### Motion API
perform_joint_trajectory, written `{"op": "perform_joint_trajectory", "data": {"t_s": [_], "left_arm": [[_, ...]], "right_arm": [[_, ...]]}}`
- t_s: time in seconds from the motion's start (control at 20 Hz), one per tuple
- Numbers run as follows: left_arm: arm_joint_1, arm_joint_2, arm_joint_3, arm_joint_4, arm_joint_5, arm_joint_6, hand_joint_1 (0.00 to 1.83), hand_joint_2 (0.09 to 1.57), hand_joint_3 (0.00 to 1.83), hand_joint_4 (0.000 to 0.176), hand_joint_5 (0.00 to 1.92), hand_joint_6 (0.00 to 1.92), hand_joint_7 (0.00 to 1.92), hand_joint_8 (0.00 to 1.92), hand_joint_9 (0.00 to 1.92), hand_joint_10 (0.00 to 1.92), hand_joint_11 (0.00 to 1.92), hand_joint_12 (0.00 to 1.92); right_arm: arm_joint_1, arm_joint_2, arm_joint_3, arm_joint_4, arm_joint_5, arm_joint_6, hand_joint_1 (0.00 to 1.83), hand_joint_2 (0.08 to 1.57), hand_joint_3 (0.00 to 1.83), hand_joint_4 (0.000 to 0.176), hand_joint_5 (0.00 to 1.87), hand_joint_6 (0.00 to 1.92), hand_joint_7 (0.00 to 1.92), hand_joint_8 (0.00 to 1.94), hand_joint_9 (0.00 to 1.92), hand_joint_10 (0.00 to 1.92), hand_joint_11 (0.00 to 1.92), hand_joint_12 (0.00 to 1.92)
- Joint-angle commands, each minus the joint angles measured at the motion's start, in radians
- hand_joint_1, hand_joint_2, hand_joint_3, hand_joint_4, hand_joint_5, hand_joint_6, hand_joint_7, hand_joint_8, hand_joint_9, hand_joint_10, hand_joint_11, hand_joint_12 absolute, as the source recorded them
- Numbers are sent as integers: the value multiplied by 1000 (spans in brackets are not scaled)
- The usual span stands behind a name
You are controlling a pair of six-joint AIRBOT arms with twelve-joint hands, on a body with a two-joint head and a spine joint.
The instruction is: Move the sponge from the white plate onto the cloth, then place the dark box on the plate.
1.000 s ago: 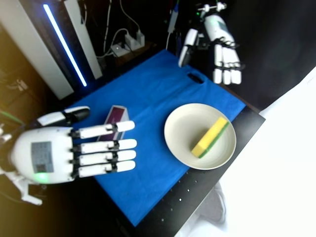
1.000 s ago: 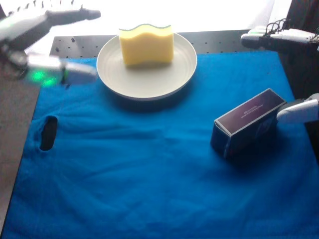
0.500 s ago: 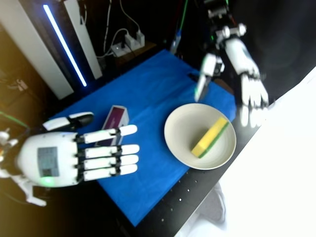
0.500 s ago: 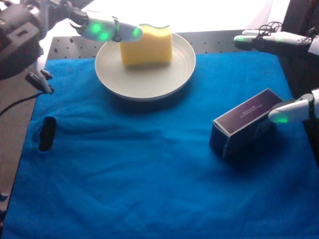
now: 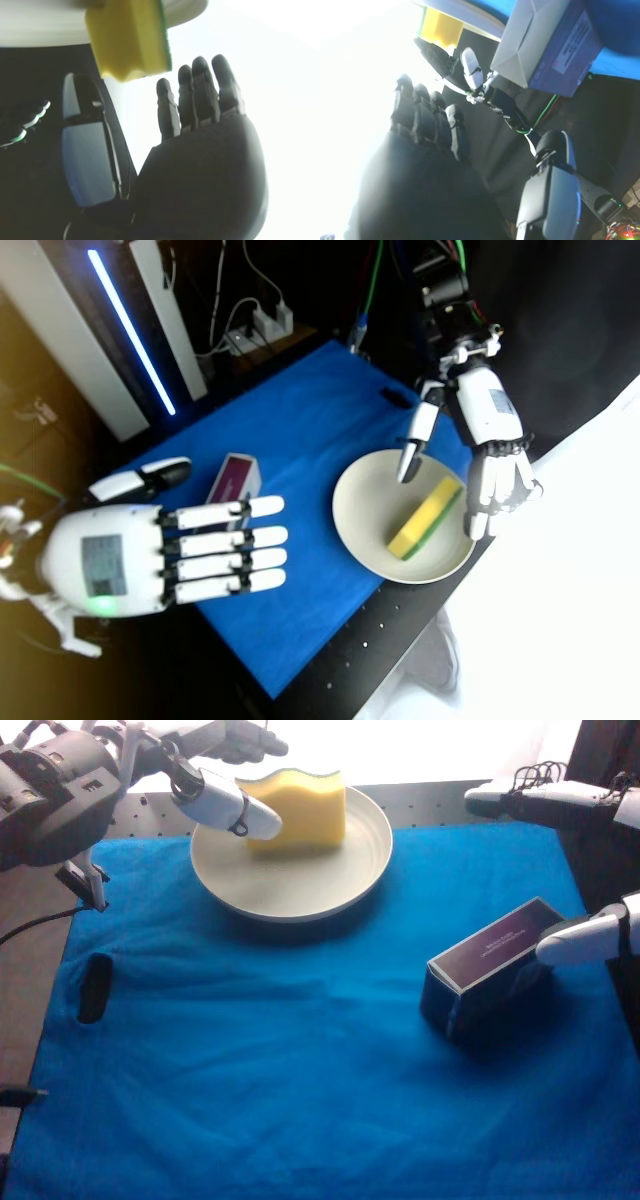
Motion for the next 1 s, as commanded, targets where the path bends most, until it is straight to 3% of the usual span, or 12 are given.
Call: {"op": "perform_joint_trajectory", "data": {"t_s": [0.0,0.05,0.2,0.25,0.45,0.55,0.6,0.65,0.75,0.8,0.9,0.95], "left_arm": [[-15,-8,8,-13,-91,-9,1123,1054,1,0,794,19,851,20,685,34,91,932],[-15,-14,15,-13,-90,-10,1192,1111,2,25,887,859,968,776,769,24,83,1038],[-15,-21,23,-14,-105,-31,1174,1205,1,6,863,1190,743,1328,859,67,48,1330],[-15,-24,25,-14,-114,-40,1168,1214,1,12,844,1210,732,1358,899,101,159,1341],[-15,-16,15,-13,-166,-73,1188,1179,0,17,904,1104,807,1262,883,286,270,1376],[-15,29,-38,-14,-218,-74,1210,1134,0,19,991,975,884,1136,698,757,171,1567],[-15,64,-82,-17,-266,-74,1211,1129,0,27,971,977,921,1116,706,965,350,1644],[-11,94,-120,-18,-313,-74,1326,1136,0,0,891,1027,946,1050,833,1257,479,1621],[6,193,-243,-29,-415,-36,1204,1158,1,0,890,1045,894,1231,611,1239,209,1743],[21,236,-296,-43,-452,-16,1190,1170,0,25,888,1101,851,1237,580,1175,210,1682],[94,353,-427,-54,-555,-3,1223,1115,2,0,998,902,957,1101,847,865,671,1403],[153,416,-498,-54,-593,-3,1230,1099,0,10,1032,851,996,1035,870,808,648,1374]], "right_arm": [[18,-4,5,56,102,9,736,880,4,99,129,0,116,2,65,3,73,28],[19,-4,5,56,102,10,734,890,7,102,122,0,105,0,54,0,56,20],[19,-6,5,56,102,12,749,886,3,132,130,4,92,0,55,1,140,54],[19,-8,5,56,102,12,739,892,5,139,132,4,84,0,51,0,141,53],[19,-11,6,56,102,16,730,916,11,65,132,3,116,10,69,6,61,16],[19,-11,6,56,102,23,730,908,5,70,138,4,122,10,75,6,76,21],[18,-10,5,56,103,24,725,906,3,77,135,2,118,6,66,2,59,13],[18,-9,3,56,103,25,721,897,0,85,138,3,118,6,61,0,52,10],[18,-7,-5,56,106,25,737,895,0,91,152,7,128,7,82,7,100,30],[18,-7,-8,56,109,25,748,894,0,97,150,6,125,5,77,5,91,26],[18,-7,-21,57,115,25,817,868,0,98,170,10,146,11,123,18,186,65],[18,-7,-29,57,118,25,833,860,0,88,179,12,143,7,135,19,220,79]]}}
